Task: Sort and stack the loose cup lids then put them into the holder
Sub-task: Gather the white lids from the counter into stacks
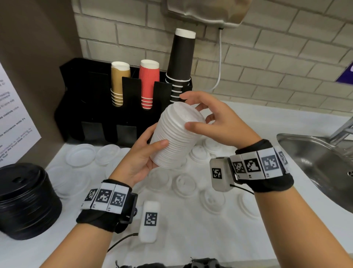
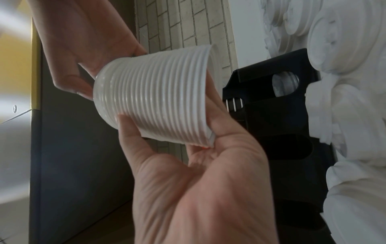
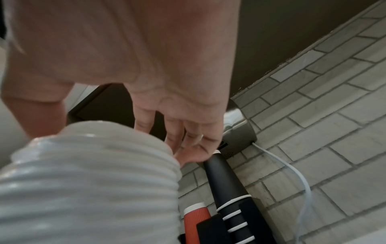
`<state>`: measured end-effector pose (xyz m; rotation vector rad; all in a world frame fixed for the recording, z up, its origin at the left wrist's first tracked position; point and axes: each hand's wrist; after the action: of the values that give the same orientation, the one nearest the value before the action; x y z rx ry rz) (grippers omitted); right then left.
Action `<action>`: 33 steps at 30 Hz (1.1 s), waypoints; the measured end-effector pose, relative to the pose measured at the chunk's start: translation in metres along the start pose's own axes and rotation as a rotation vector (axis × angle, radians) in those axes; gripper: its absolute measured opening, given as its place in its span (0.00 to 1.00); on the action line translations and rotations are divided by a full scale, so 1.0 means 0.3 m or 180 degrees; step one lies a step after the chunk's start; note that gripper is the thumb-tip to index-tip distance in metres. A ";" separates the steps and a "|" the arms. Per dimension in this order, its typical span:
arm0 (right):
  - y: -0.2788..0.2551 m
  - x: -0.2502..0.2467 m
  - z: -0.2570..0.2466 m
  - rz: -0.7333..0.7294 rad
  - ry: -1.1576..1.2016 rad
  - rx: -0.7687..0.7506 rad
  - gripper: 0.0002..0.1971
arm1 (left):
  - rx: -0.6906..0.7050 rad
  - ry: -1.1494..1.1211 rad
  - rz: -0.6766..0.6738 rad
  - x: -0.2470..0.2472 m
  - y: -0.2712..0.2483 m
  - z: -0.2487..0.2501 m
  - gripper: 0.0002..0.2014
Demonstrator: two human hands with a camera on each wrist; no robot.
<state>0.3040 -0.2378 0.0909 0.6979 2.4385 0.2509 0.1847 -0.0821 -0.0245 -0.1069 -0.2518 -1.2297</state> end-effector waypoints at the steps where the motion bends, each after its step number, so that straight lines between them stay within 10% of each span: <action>1: 0.005 -0.001 -0.002 -0.0042 -0.0022 0.0021 0.27 | 0.0005 0.0006 -0.0024 0.000 0.001 -0.001 0.34; 12: 0.018 -0.017 -0.002 -0.0262 -0.0241 -0.0006 0.31 | 0.0029 -0.0070 -0.0028 0.013 0.008 -0.005 0.30; 21: 0.014 -0.102 0.022 0.0125 0.0068 0.0190 0.26 | 0.0078 -0.0070 0.0010 0.012 0.033 0.001 0.50; 26: 0.046 -0.244 0.233 0.0602 0.0098 0.1215 0.15 | 0.0240 -0.0115 0.0230 -0.004 0.080 0.064 0.39; 33: 0.114 -0.228 0.589 -0.0635 -0.1477 0.2682 0.37 | 0.0405 -0.0144 0.0312 -0.010 0.118 0.123 0.31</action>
<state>0.4690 -0.2420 -0.0081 0.7264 2.0706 -0.9606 0.2122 -0.0595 0.0124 -0.0364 -0.3594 -1.1119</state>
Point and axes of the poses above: each hand's wrist, its own y-axis towards the middle knuckle, its own x-axis out of the palm, z = x × y, and after that the axes turned 15 degrees about y, right-handed
